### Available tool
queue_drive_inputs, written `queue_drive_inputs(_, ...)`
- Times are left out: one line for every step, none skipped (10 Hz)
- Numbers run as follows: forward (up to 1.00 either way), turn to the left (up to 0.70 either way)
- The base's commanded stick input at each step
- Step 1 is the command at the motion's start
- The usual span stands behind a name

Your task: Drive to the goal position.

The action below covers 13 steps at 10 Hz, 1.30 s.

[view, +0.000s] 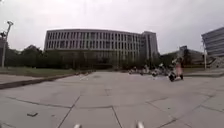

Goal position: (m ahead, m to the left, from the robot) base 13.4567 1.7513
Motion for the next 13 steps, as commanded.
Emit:
queue_drive_inputs(0.5,0.0)
queue_drive_inputs(0.5,0.0)
queue_drive_inputs(0.5,0.0)
queue_drive_inputs(0.5,0.0)
queue_drive_inputs(0.5,0.0)
queue_drive_inputs(0.5,0.0)
queue_drive_inputs(0.5,0.0)
queue_drive_inputs(0.5,0.0)
queue_drive_inputs(0.5,0.0)
queue_drive_inputs(0.5,0.0)
queue_drive_inputs(0.5,0.0)
queue_drive_inputs(0.5,0.0)
queue_drive_inputs(0.5,0.0)
